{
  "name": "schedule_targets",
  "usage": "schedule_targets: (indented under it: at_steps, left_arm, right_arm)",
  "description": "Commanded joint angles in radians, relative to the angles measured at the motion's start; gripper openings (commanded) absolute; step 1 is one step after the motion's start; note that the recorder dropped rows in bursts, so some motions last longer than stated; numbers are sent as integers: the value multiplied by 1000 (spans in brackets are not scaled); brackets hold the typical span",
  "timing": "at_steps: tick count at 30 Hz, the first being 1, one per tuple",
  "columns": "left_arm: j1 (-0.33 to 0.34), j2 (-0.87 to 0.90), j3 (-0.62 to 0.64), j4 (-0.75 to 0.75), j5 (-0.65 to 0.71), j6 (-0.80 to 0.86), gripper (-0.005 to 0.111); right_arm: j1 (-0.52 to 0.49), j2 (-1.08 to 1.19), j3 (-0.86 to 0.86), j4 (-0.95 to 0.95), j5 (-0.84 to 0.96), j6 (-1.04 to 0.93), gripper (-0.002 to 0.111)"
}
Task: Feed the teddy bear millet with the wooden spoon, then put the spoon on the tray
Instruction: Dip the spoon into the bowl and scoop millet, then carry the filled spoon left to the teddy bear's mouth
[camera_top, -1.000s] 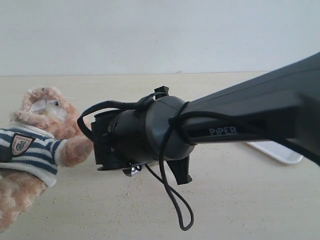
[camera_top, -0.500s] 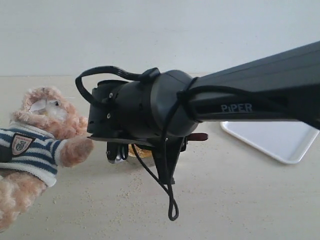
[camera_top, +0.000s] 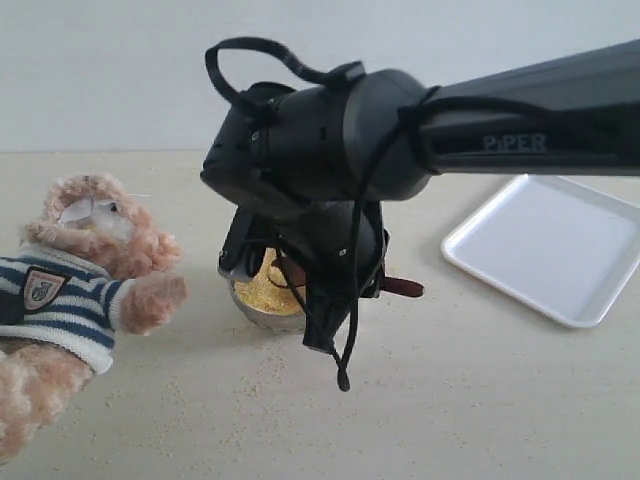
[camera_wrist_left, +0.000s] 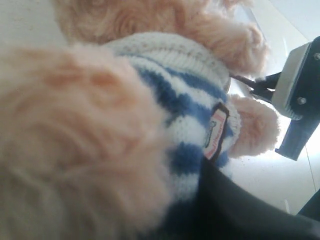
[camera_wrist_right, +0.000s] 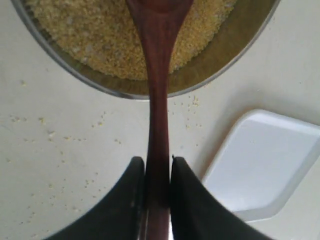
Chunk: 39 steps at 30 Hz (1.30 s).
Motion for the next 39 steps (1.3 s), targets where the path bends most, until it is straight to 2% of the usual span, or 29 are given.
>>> schedule_targets:
  at_steps: [1,5,14,22,28,39]
  left_arm:
    - [3,-1,-6,-24,16,-1,5]
    - [3,-1,-6,-24,16,-1,5]
    - [3,-1,-6,-24,16,-1,5]
    - [3,-1,-6,-24,16,-1,5]
    - [3,-1,-6,-24,16,-1,5]
    - [3,-1,-6,-24,16,-1,5]
  right_arm:
    - [-43,-93,-5,76,6,5,0]
    - [-104,-142,-5,244,6,-35,0]
    - [-108,-190,-3,354,6,-112,0]
    - [-72,-197,18,289,6,-112,0]
    - [12,-195,-14,148,6,-108,0]
    - [125,-138,-249,118,6,-112,0]
